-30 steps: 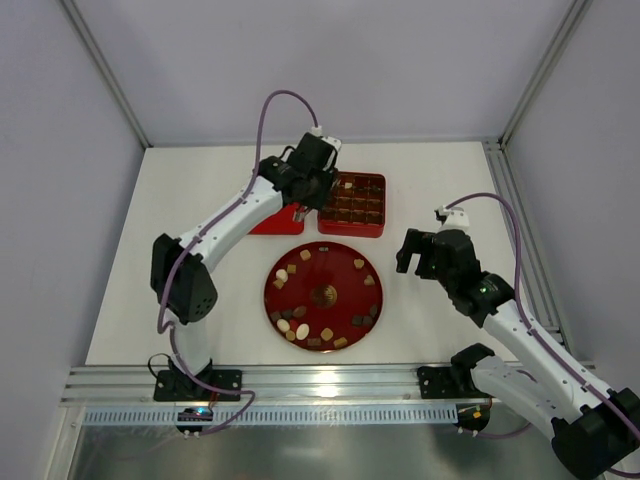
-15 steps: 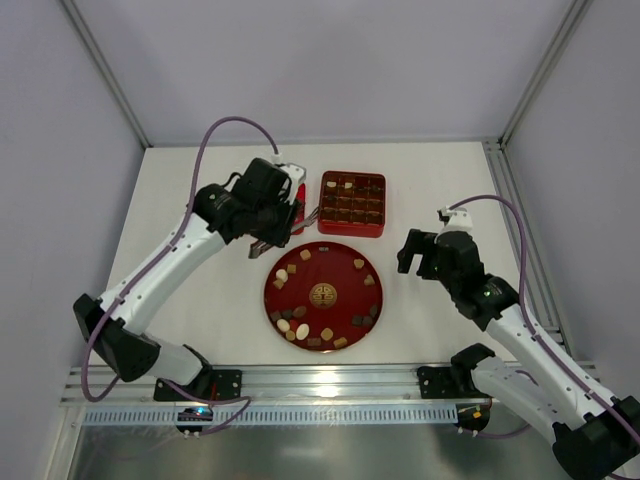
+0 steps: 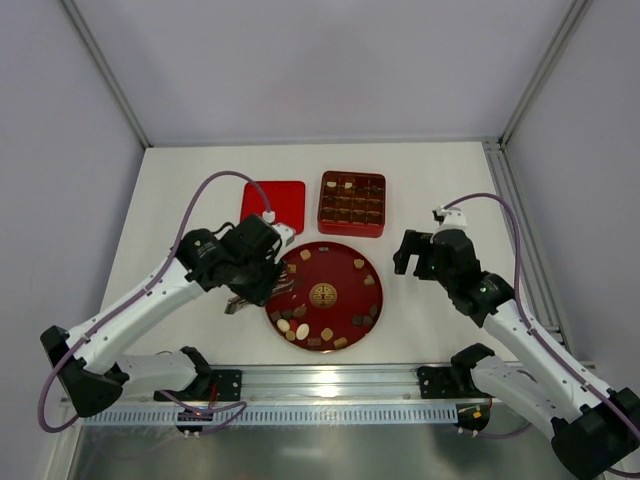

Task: Pack the chocolate

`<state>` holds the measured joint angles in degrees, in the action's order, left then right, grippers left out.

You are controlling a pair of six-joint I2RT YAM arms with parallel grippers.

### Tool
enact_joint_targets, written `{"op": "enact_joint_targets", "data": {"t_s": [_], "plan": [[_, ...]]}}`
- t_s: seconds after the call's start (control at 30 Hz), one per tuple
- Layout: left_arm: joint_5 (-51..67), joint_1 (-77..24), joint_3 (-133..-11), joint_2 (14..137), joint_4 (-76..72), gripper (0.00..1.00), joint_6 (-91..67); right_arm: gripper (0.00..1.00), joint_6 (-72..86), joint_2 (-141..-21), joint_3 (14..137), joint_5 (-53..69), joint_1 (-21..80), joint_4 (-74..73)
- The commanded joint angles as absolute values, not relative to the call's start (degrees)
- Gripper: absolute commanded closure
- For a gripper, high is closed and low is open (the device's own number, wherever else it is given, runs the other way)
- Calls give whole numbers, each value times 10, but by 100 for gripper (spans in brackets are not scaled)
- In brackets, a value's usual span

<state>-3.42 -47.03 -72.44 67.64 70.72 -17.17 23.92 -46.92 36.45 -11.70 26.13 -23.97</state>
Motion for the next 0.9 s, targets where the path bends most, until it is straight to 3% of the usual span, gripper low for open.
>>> {"op": "enact_joint_targets", "data": {"t_s": [0.0, 0.3, 0.87], "plan": [[-28, -499, -712, 660, 717, 58, -196, 0, 238, -474, 374, -107, 259, -213], [-33, -555, -708, 693, 719, 58, -203, 0, 243, -475, 368, -105, 259, -207], [-40, -568, -703, 730, 711, 57, -199, 0, 245, -466, 358, -106, 259, -205]]}}
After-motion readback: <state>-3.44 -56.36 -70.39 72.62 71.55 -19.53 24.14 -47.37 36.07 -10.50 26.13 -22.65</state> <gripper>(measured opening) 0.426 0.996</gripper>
